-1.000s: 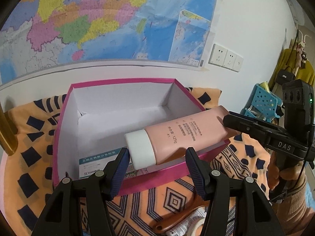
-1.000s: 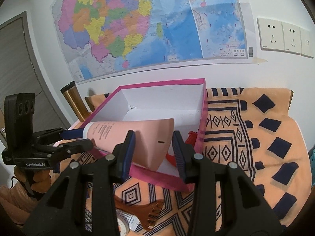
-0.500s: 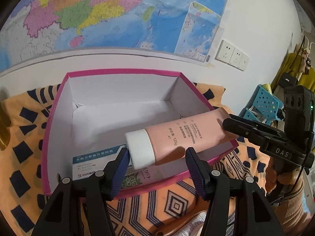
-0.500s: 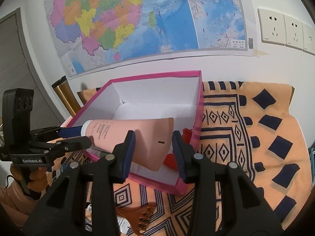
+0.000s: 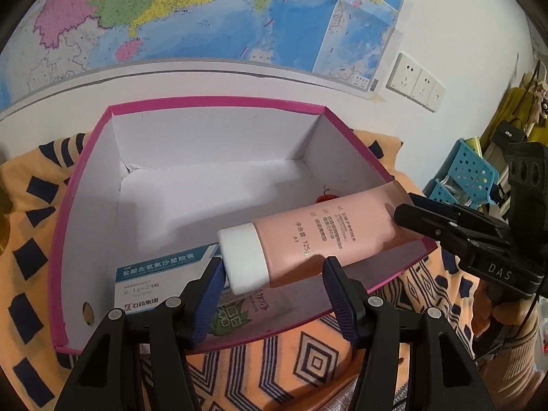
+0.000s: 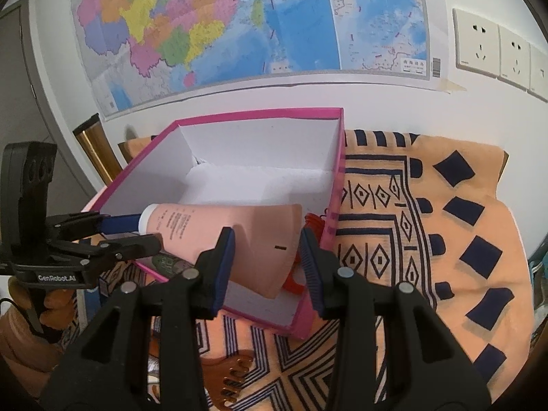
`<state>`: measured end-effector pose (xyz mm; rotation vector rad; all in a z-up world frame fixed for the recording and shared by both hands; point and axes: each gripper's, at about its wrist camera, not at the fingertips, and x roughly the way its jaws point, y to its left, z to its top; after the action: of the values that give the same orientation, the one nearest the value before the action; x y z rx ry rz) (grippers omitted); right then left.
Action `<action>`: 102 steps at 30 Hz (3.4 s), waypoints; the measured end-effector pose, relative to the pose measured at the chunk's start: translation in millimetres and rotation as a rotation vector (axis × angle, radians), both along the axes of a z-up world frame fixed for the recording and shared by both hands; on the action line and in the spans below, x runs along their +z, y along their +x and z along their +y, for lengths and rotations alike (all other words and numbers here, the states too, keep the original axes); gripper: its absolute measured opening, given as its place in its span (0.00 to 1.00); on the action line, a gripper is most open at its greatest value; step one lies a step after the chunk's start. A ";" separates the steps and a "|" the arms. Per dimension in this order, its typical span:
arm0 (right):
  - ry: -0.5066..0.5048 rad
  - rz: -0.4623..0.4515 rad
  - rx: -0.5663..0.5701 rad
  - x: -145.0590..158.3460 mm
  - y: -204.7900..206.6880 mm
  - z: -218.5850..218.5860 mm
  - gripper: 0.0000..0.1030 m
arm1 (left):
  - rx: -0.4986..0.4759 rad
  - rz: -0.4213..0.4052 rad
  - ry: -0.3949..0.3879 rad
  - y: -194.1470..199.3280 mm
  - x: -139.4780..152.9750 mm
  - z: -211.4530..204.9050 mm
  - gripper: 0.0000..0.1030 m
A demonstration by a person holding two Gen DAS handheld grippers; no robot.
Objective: Organize rigid objects
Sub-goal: 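Carry the pink tube into the magenta box and open the right gripper, then move the right gripper down to the brown wooden back scratcher, then close the right gripper on the back scratcher's handle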
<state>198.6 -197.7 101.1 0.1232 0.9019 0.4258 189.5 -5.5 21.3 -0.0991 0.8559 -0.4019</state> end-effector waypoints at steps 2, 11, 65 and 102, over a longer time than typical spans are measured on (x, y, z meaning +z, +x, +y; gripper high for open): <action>-0.020 -0.007 -0.002 0.4 0.2 2.6 0.41 | 0.001 0.003 0.002 1.6 -0.7 -0.1 0.57; -0.041 -0.031 -0.033 3.0 -1.0 3.8 0.41 | 0.002 -0.002 0.013 3.1 -2.3 -3.0 0.57; 0.205 0.281 0.024 -77.1 -92.0 -5.9 0.45 | -0.064 0.134 -0.028 -104.9 -61.6 3.5 0.64; 0.193 0.261 0.023 -78.6 -89.1 5.2 0.24 | -0.050 0.158 -0.084 -94.8 -55.6 -9.1 0.64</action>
<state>109.5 -192.6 22.6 0.3519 1.1182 0.5261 94.7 -14.6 -34.3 -0.1892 0.9991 -0.4820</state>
